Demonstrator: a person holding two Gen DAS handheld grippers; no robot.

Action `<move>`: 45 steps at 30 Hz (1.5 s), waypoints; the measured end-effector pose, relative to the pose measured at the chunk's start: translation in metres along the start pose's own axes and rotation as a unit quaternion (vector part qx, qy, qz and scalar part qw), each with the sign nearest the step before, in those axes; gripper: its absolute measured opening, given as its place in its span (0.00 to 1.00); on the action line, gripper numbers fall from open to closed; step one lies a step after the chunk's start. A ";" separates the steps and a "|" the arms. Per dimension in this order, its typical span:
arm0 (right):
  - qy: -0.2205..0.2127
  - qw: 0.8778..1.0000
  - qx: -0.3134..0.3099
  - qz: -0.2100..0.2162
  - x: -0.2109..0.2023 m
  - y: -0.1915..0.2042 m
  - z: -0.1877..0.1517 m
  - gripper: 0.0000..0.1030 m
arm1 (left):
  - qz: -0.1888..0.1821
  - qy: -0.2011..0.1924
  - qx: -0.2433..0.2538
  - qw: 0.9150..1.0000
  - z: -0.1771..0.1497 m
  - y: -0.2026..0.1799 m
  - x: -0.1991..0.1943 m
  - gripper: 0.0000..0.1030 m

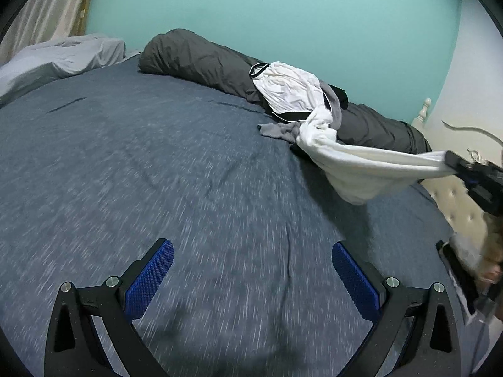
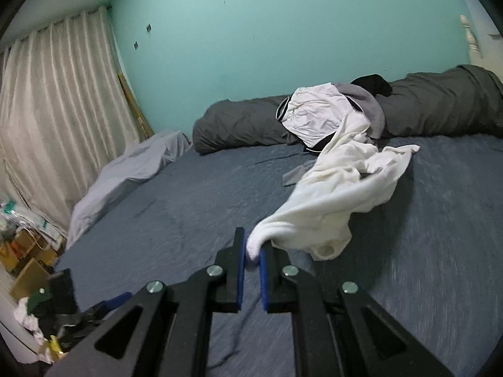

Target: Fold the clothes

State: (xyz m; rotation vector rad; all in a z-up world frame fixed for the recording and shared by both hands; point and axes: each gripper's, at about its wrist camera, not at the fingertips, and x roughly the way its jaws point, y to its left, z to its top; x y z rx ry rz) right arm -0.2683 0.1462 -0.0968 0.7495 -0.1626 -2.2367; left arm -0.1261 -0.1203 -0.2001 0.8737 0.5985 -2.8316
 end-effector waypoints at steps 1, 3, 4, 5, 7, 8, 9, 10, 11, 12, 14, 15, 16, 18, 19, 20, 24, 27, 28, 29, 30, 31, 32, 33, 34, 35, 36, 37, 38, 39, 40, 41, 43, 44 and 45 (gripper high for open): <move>-0.001 1.000 -0.002 0.000 -0.012 0.007 -0.003 0.07 | -0.002 -0.003 0.000 1.000 -0.005 0.001 -0.008 1.00; -0.004 1.000 -0.003 0.002 -0.032 0.019 -0.011 0.07 | -0.005 -0.009 -0.001 1.000 -0.016 0.003 -0.024 1.00; -0.003 1.000 -0.003 0.002 -0.040 0.024 -0.015 0.07 | -0.002 -0.005 -0.004 1.000 -0.024 0.005 -0.029 1.00; -0.002 1.000 -0.001 0.002 -0.049 0.028 -0.024 0.07 | -0.005 0.000 -0.010 1.000 -0.030 0.007 -0.031 1.00; 0.001 1.000 0.024 0.013 -0.064 0.028 -0.046 0.07 | -0.015 0.011 -0.016 1.000 -0.041 0.009 -0.034 1.00; 0.003 0.999 0.036 0.015 -0.068 0.027 -0.058 0.07 | -0.019 0.018 -0.016 1.000 -0.045 0.009 -0.033 1.00; 0.008 0.999 0.045 0.010 -0.068 0.024 -0.071 0.07 | -0.022 0.024 -0.009 0.999 -0.047 0.008 -0.032 1.00; 0.014 0.998 0.054 0.005 -0.068 0.021 -0.084 0.07 | -0.025 0.030 0.002 0.999 -0.049 0.007 -0.030 1.00; 0.019 0.998 0.063 -0.001 -0.068 0.018 -0.096 0.07 | -0.026 0.031 0.007 0.999 -0.049 0.006 -0.030 1.00; 0.025 0.997 0.074 -0.010 -0.065 0.011 -0.105 0.07 | -0.027 0.031 0.011 0.999 -0.050 0.005 -0.030 1.00; 0.044 0.994 0.088 -0.040 -0.056 -0.002 -0.120 0.07 | -0.029 0.032 0.019 0.999 -0.051 0.004 -0.028 1.00; 0.057 0.992 0.092 -0.059 -0.051 -0.009 -0.127 0.07 | -0.029 0.032 0.020 0.999 -0.051 0.004 -0.027 1.00; 0.069 0.990 0.094 -0.078 -0.047 -0.015 -0.133 0.08 | -0.026 0.034 0.021 0.999 -0.051 0.004 -0.024 1.00; 0.095 0.985 0.084 -0.114 -0.038 -0.027 -0.145 0.10 | -0.019 0.037 0.025 0.999 -0.051 0.003 -0.018 1.00; 0.105 0.983 0.077 -0.129 -0.034 -0.033 -0.150 0.10 | -0.020 0.036 0.029 0.999 -0.050 0.001 -0.016 1.00; 0.115 0.980 0.074 -0.147 -0.030 -0.041 -0.154 0.11 | -0.022 0.035 0.033 0.999 -0.049 -0.001 -0.013 1.00; 0.117 0.970 0.105 -0.186 -0.032 -0.073 -0.169 0.22 | -0.009 0.035 0.064 0.997 -0.050 -0.009 -0.002 1.00; 0.098 0.960 0.130 -0.226 -0.041 -0.086 -0.166 0.40 | -0.011 0.041 0.066 0.997 -0.051 -0.011 0.003 1.00; 0.095 0.958 0.132 -0.238 -0.043 -0.088 -0.165 0.45 | -0.011 0.043 0.067 0.997 -0.052 -0.012 0.005 1.00; 0.087 0.957 0.134 -0.241 -0.046 -0.089 -0.162 0.45 | -0.012 0.045 0.067 0.997 -0.052 -0.012 0.006 1.00; 0.083 0.962 0.129 -0.224 -0.048 -0.086 -0.162 0.45 | -0.012 0.047 0.068 0.997 -0.053 -0.013 0.008 1.00; 0.081 0.967 0.122 -0.207 -0.049 -0.082 -0.161 0.45 | -0.013 0.049 0.069 0.996 -0.053 -0.014 0.009 1.00; 0.088 0.972 0.101 -0.193 -0.045 -0.074 -0.159 0.45 | -0.013 0.051 0.069 0.996 -0.054 -0.015 0.011 1.00; 0.095 0.975 0.081 -0.184 -0.040 -0.068 -0.158 0.45 | -0.014 0.053 0.070 0.996 -0.054 -0.015 0.013 1.00; 0.103 0.977 0.064 -0.173 -0.034 -0.061 -0.157 0.45 | -0.014 0.055 0.070 0.996 -0.054 -0.016 0.014 1.00; 0.115 0.980 0.056 -0.153 -0.025 -0.054 -0.158 0.45 | -0.015 0.057 0.071 0.996 -0.055 -0.017 0.016 1.00; 0.130 0.981 0.056 -0.130 -0.015 -0.049 -0.160 0.45 | -0.015 0.059 0.071 0.996 -0.055 -0.017 0.018 1.00; 0.142 0.981 0.051 -0.125 -0.007 -0.045 -0.163 0.46 | -0.016 0.061 0.072 0.995 -0.056 -0.018 0.019 1.00; 0.154 0.980 0.044 -0.122 0.001 -0.040 -0.165 0.49 | -0.016 0.063 0.073 0.995 -0.056 -0.019 0.021 1.00; 0.164 0.977 0.027 -0.135 0.010 -0.038 -0.167 0.50 | -0.016 0.065 0.073 0.995 -0.057 -0.020 0.022 1.00; 0.175 0.973 0.011 -0.147 0.020 -0.035 -0.170 0.51 | -0.017 0.067 0.073 0.995 -0.057 -0.020 0.024 1.00; 0.185 0.970 -0.005 -0.160 0.029 -0.032 -0.172 0.51 | -0.017 0.066 0.071 0.995 -0.056 -0.019 0.023 1.00; 0.201 0.964 -0.018 -0.172 0.043 -0.035 -0.175 0.50 | -0.018 0.065 0.067 0.995 -0.055 -0.017 0.023 1.00; 0.206 0.963 -0.017 -0.174 0.047 -0.038 -0.176 0.36 | -0.020 0.067 0.064 0.995 -0.055 -0.016 0.023 1.00; 0.204 0.962 -0.013 -0.179 0.049 -0.044 -0.176 0.22 | -0.022 0.069 0.062 0.995 -0.055 -0.016 0.024 1.00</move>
